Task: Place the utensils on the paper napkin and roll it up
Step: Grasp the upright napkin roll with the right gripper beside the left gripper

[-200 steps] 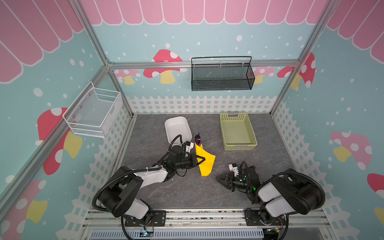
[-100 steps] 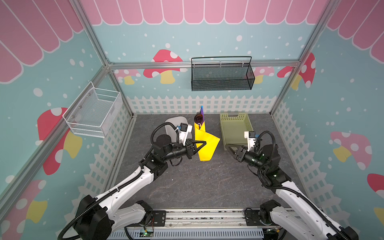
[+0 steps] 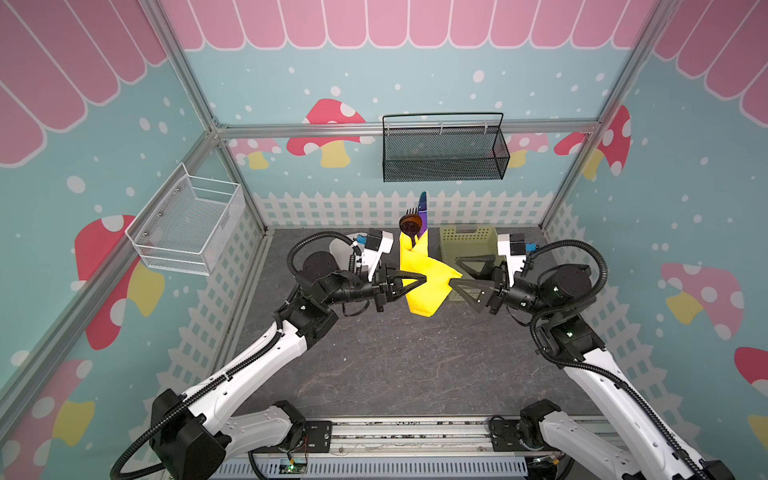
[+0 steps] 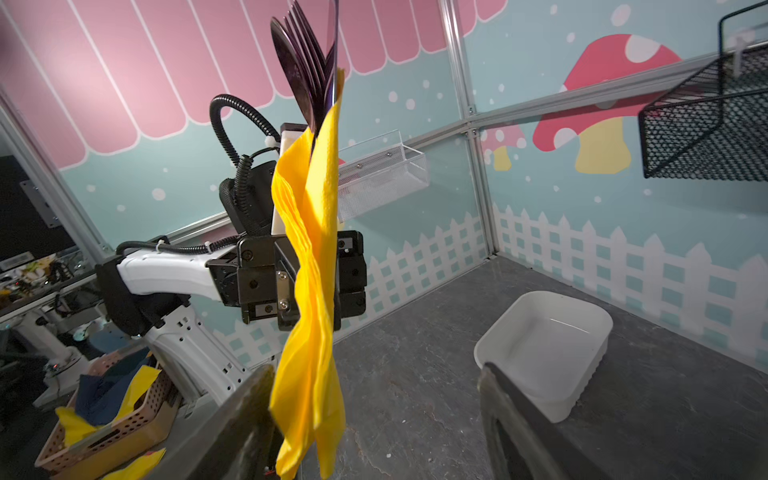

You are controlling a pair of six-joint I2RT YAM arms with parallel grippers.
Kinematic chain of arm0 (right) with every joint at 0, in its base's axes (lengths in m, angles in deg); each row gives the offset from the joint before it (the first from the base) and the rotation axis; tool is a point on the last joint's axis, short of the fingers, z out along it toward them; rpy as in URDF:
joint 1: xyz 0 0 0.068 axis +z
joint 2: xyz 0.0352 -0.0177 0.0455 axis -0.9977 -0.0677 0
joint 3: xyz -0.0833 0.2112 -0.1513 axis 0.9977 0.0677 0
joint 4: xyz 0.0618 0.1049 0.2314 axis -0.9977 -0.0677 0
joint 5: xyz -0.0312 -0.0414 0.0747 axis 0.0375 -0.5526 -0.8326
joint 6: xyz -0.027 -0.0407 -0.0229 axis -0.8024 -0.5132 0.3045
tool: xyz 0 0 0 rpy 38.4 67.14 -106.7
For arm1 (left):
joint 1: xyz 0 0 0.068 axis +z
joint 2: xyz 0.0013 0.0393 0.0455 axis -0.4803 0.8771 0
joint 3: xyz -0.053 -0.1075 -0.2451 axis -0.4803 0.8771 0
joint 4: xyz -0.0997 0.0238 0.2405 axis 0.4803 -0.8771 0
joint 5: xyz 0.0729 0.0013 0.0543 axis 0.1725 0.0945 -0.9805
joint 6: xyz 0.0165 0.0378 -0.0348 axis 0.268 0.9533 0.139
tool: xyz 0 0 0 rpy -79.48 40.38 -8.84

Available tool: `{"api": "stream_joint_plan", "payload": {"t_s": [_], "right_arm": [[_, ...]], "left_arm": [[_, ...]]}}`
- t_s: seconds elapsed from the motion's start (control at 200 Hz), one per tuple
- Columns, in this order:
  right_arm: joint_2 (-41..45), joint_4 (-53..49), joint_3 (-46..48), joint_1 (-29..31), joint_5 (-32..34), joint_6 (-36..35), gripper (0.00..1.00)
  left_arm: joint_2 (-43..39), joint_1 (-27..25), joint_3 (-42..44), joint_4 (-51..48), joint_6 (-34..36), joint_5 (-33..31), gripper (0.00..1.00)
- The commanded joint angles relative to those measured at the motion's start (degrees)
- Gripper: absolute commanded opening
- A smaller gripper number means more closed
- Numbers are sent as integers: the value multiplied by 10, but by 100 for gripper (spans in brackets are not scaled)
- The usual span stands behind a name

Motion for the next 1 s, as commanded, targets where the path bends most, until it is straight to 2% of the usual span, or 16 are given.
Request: {"api": "stream_joint_plan", "payload": {"t_s": [0.0,0.175,0.365,0.675,0.996], "right_arm": [[-28,22,-42,0,-86,-22,78],[-61,38,-65,8,-110,-8,69],[-86,33,-79,28,-110,-14,58],[-104,24,-91,45,-103,-25,44],[-104,24,-90,48,-100,-26,21]], "left_arm": [[2,-8,-23,-7,34,9,0],[5,-17,-29,-7,35,8,0],[13,-21,-36,-9,35,4,0],[19,-23,-39,-13,36,4,0],[18,-22,-35,-14,38,-10,0]]}}
